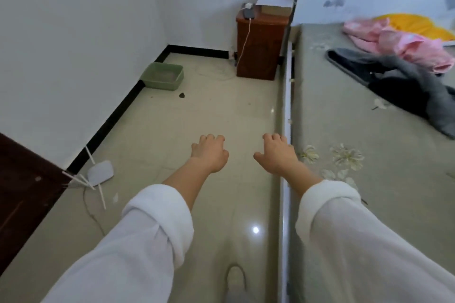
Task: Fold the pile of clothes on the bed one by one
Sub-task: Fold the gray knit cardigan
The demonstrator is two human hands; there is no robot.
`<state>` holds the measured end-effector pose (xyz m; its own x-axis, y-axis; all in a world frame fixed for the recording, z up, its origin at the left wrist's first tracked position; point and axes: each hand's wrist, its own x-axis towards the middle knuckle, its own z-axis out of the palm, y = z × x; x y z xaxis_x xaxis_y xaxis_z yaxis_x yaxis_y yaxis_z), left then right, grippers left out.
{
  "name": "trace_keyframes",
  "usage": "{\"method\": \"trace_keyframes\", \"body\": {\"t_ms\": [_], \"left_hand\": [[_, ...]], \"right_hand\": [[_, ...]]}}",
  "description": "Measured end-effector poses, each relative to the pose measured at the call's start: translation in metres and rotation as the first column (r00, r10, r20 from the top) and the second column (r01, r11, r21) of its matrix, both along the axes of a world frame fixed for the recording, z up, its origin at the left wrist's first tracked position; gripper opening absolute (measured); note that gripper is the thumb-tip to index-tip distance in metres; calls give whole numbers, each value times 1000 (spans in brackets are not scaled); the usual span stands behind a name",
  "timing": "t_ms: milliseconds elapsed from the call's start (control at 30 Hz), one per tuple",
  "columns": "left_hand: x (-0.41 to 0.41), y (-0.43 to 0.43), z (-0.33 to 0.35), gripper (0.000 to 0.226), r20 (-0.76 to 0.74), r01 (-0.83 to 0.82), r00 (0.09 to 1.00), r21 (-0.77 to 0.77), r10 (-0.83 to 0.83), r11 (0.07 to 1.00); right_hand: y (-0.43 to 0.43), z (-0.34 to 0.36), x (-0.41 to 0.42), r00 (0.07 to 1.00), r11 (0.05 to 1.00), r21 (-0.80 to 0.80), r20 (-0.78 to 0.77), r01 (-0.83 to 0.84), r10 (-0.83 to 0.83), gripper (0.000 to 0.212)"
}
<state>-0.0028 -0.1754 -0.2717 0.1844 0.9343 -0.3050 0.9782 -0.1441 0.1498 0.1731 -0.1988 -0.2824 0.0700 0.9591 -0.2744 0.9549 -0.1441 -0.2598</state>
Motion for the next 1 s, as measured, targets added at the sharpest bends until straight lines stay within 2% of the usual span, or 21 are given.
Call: {"method": "trace_keyframes", "body": {"t_ms": [133, 333, 667, 833, 1000], "left_hand": [[69, 74, -14, 47, 67, 154, 986, -7, -153, 988], [165, 190, -12, 45, 48, 346, 937, -18, -345, 938], [303, 387, 4, 44, 114, 474, 873, 36, -475, 880], [386, 494, -4, 46, 97, 586, 804, 40, -587, 809], [474, 601, -13, 48, 57, 724, 687, 19, -724, 689]], "right_hand": [[45, -2, 57, 985, 985, -11, 5, 172, -172, 53], [134, -3, 141, 941, 940, -36, -2, 339, -339, 58], [293, 12, 274, 851, 851, 23, -15, 525, -525, 55], [380, 1, 358, 763, 763, 13, -30, 646, -645, 55], [455, -13, 434, 596, 598, -8, -78, 801, -799, 58]]}}
